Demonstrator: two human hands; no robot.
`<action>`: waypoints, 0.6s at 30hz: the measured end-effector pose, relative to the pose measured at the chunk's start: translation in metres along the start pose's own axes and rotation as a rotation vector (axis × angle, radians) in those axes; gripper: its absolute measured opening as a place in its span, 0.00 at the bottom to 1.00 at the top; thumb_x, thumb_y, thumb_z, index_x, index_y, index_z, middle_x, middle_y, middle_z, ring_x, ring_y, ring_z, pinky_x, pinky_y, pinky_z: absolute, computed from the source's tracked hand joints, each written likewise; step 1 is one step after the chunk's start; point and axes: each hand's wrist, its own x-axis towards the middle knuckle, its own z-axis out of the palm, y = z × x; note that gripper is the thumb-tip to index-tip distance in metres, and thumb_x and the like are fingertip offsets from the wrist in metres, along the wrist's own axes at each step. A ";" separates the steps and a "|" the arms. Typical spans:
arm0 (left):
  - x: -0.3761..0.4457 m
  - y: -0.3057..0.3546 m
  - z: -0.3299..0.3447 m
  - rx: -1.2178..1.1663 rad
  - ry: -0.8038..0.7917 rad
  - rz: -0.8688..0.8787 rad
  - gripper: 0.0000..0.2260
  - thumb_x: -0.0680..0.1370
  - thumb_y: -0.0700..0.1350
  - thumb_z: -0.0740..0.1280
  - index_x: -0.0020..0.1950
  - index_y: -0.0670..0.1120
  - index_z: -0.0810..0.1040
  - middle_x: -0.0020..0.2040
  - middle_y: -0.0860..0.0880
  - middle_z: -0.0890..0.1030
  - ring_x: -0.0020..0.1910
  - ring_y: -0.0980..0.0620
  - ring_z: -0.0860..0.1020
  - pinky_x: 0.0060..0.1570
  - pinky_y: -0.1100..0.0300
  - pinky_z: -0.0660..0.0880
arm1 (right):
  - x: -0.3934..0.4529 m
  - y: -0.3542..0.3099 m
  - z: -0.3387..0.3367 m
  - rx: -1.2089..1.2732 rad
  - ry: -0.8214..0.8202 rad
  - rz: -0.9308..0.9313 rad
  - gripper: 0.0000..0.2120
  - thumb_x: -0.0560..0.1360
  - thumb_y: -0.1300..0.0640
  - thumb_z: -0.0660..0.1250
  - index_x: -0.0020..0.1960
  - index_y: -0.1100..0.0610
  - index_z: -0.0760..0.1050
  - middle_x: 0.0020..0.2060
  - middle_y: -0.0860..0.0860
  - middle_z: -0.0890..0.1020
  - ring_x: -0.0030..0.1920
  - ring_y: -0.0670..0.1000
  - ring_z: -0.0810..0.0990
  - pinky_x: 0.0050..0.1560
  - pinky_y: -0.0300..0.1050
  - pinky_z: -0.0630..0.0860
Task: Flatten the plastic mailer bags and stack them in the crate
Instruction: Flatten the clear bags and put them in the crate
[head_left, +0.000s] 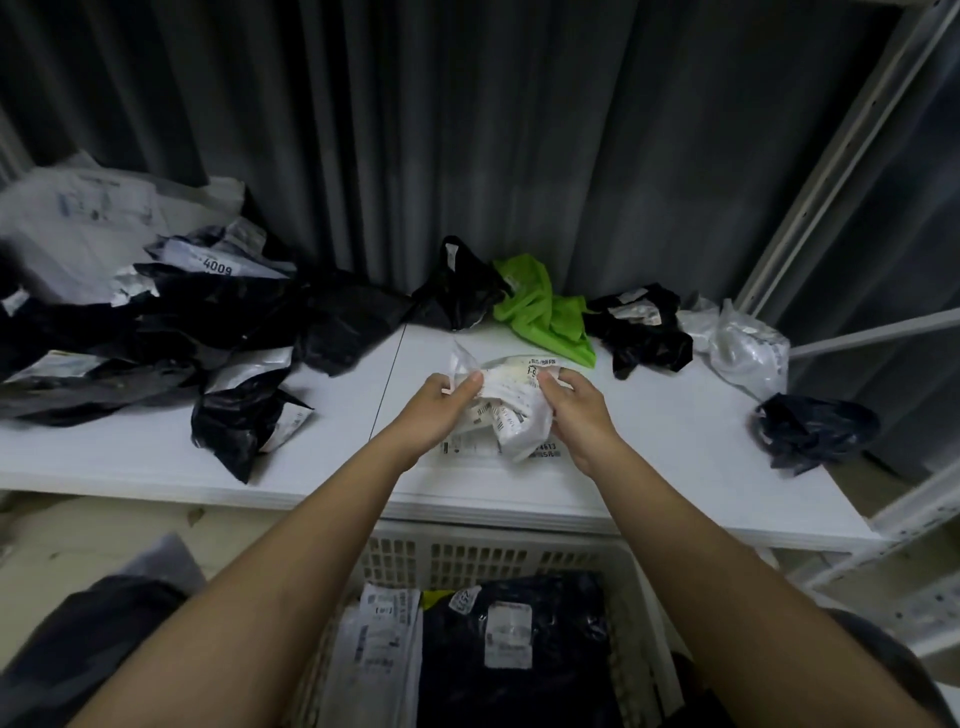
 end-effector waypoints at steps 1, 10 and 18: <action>0.003 -0.002 0.001 0.002 0.006 -0.005 0.24 0.76 0.65 0.60 0.61 0.47 0.69 0.58 0.48 0.79 0.57 0.49 0.77 0.61 0.51 0.72 | 0.004 0.007 0.001 -0.019 -0.010 0.016 0.21 0.74 0.43 0.68 0.61 0.53 0.75 0.56 0.54 0.81 0.57 0.55 0.80 0.61 0.60 0.75; 0.030 -0.026 0.020 -0.014 -0.016 -0.038 0.27 0.79 0.64 0.55 0.69 0.47 0.63 0.66 0.47 0.75 0.63 0.48 0.74 0.65 0.49 0.69 | 0.018 0.045 0.001 0.113 -0.217 0.253 0.15 0.81 0.54 0.58 0.67 0.53 0.69 0.60 0.56 0.79 0.55 0.57 0.81 0.43 0.56 0.81; 0.048 -0.046 0.028 0.024 -0.133 -0.057 0.24 0.81 0.60 0.54 0.71 0.48 0.62 0.69 0.51 0.70 0.67 0.51 0.70 0.69 0.49 0.66 | 0.050 0.072 0.002 0.017 -0.070 0.204 0.20 0.80 0.53 0.62 0.71 0.52 0.64 0.63 0.49 0.74 0.55 0.52 0.79 0.49 0.52 0.80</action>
